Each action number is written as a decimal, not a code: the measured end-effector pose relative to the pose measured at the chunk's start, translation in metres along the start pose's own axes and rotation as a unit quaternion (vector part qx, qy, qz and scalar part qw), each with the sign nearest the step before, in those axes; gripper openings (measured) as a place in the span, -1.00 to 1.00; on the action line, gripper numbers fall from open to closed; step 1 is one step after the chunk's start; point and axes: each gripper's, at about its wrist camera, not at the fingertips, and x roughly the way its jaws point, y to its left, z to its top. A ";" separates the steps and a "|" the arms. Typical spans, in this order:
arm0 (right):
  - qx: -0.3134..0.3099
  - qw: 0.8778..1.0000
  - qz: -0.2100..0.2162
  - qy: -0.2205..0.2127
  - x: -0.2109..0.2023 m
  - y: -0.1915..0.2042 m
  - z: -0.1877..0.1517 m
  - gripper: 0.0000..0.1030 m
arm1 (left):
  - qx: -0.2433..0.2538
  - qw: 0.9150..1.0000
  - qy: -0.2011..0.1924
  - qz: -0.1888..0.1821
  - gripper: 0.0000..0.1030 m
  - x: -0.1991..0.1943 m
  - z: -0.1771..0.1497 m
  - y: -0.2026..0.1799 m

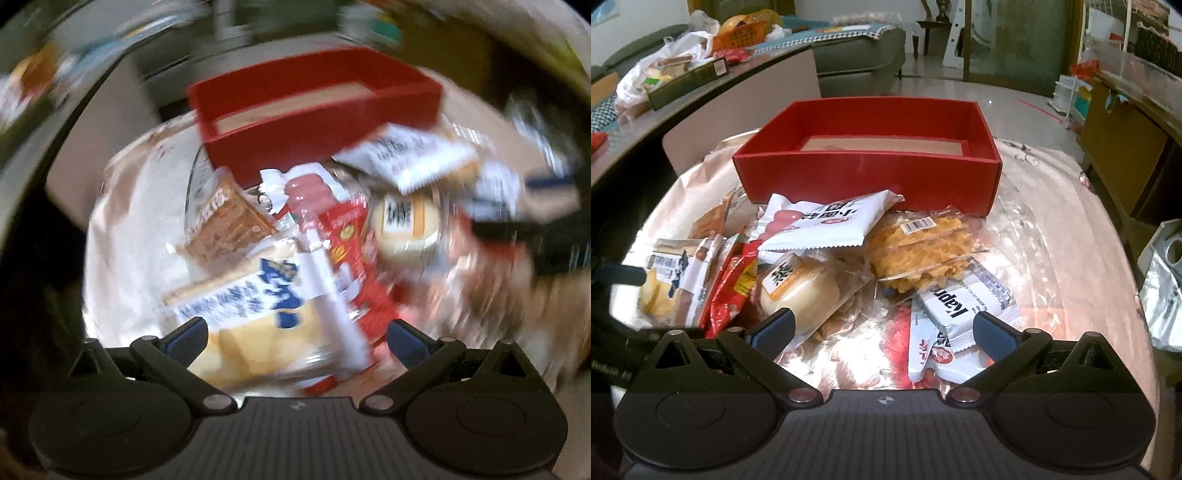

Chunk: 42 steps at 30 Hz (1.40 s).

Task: Organize snacks
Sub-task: 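Reach the left tool to the HORSH bread packet while the right tool reaches the white noodle packet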

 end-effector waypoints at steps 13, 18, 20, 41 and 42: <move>0.001 0.998 0.030 0.062 0.022 0.005 -0.008 1.00 | 0.224 0.974 0.033 -0.022 0.93 0.030 -0.006 -0.008; -0.001 0.997 0.034 0.069 0.025 0.007 -0.008 1.00 | 0.334 0.942 0.034 0.004 0.93 0.030 -0.021 -0.026; -0.003 0.997 0.038 0.072 0.025 0.007 -0.008 1.00 | 0.342 0.939 0.044 0.007 0.93 0.032 -0.017 -0.029; -0.009 0.995 0.094 0.039 -0.012 0.010 0.005 1.00 | -0.527 0.847 0.049 -0.035 0.78 -0.004 -0.077 0.048; -0.009 0.994 0.099 0.036 -0.015 0.009 0.005 1.00 | -0.524 0.850 0.042 -0.030 0.78 -0.002 -0.072 0.044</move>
